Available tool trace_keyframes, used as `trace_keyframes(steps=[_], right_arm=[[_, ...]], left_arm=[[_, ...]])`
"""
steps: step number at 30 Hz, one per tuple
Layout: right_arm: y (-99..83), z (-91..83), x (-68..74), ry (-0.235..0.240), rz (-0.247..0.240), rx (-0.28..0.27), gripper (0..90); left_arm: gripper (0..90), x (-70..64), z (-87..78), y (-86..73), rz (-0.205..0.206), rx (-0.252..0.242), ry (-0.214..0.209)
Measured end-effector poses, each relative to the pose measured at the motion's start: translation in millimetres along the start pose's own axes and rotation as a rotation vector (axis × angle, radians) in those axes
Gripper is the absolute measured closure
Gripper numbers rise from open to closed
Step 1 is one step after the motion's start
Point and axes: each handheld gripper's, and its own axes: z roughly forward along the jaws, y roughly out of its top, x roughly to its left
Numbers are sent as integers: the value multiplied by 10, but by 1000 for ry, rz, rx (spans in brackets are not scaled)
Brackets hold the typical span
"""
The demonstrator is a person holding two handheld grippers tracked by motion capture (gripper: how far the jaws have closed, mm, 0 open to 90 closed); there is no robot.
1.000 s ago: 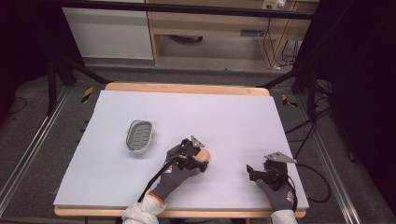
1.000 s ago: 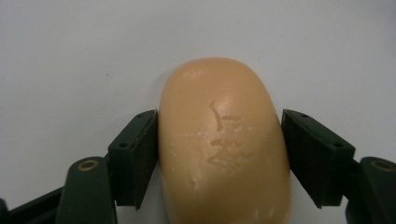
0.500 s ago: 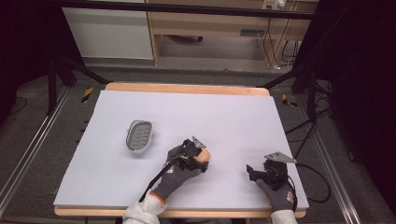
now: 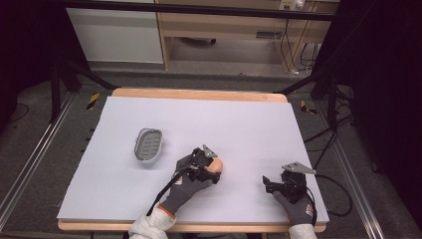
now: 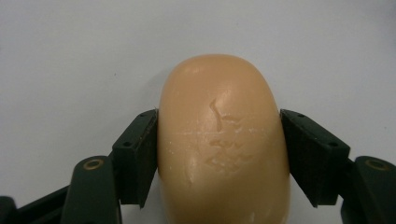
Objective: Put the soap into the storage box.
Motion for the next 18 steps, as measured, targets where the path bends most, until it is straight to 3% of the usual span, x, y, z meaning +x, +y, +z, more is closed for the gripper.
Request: trace_keyframes(steps=[18], right_arm=[[0,1,4,-2,1,-1,115]], left_arm=[[312,226,-487,-112,-26,-63,-2]])
